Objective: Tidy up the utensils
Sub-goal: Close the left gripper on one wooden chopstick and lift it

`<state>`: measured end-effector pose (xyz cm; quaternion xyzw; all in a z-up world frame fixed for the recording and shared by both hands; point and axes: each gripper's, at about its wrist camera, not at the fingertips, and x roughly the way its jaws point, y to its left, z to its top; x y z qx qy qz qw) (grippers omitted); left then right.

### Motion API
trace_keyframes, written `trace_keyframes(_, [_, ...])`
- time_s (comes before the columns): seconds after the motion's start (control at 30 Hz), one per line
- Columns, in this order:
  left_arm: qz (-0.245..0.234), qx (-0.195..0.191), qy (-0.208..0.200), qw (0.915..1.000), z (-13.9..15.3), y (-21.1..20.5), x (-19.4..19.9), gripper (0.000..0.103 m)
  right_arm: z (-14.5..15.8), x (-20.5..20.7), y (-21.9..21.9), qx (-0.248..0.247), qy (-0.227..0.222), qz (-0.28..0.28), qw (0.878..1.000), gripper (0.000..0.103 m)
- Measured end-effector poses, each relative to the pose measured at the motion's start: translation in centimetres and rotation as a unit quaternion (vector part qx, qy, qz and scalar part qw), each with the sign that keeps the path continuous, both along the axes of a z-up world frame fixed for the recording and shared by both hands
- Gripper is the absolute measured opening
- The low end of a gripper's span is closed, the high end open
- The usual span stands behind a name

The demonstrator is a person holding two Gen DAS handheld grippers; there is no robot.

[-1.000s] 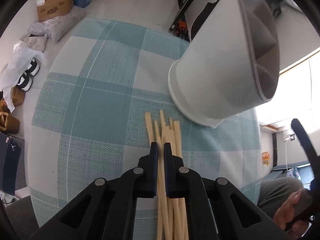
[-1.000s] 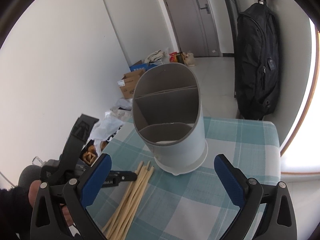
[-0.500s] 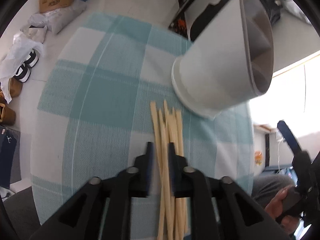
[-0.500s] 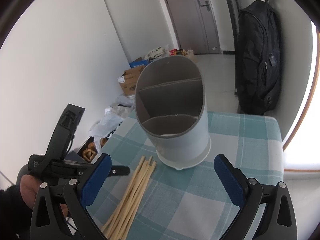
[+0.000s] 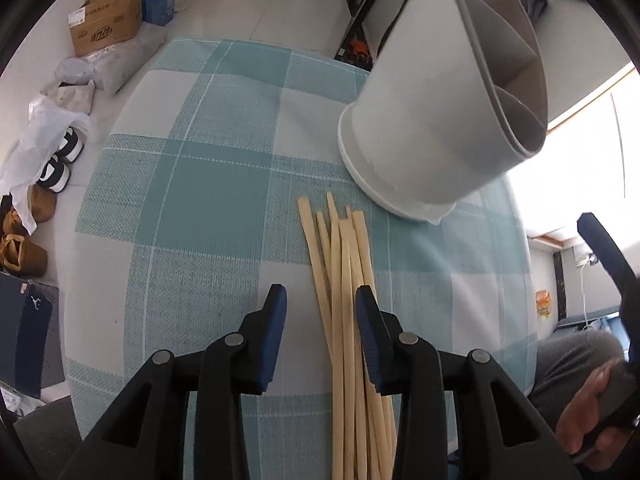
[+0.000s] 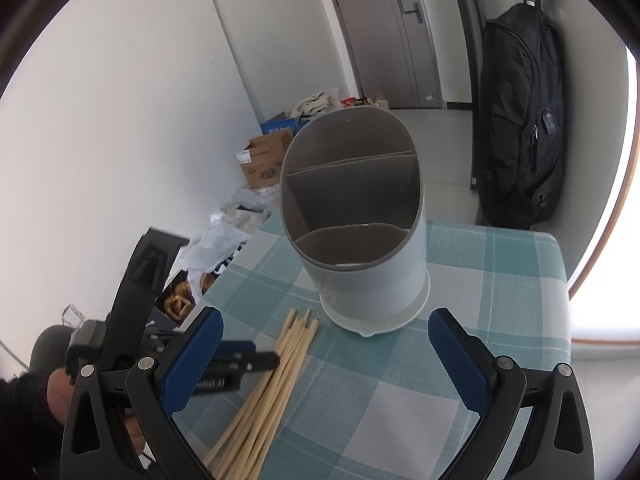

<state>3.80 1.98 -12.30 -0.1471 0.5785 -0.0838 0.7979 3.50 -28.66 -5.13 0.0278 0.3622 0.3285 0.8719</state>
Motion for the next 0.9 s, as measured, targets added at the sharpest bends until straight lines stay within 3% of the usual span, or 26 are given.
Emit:
trace_keyframes(0.17, [-0.005, 0.007, 0.003, 1.0000, -0.2, 0.1, 0.6, 0.010, 0.2, 0.0, -0.5, 0.009, 0.002, -0.001, 1.000, 0.103])
trace_keyframes(0.43, [-0.002, 0.050, -0.011, 0.9987, 0.4, 0.8, 0.5, 0.001, 0.5, -0.4, -0.9, 0.011, 0.002, 0.003, 1.000, 0.103])
trace_keyframes(0.63, [0.007, 0.084, -0.021, 0.9962, 0.3, 1.6, 0.1, 0.001, 0.6, -0.4, -1.3, 0.015, 0.004, 0.000, 1.000, 0.103])
trace_keyframes(0.77, [0.015, 0.069, -0.014, 0.9974, 0.1, 2.1, 0.2, 0.001, 0.8, -0.6, -1.3, 0.018, 0.004, -0.001, 1.000, 0.103])
trace_keyframes(0.9, [-0.008, 0.109, -0.009, 0.9940, -0.2, 1.0, 0.7, 0.006, 0.9, -0.8, -1.1, 0.017, -0.004, 0.003, 1.000, 0.103])
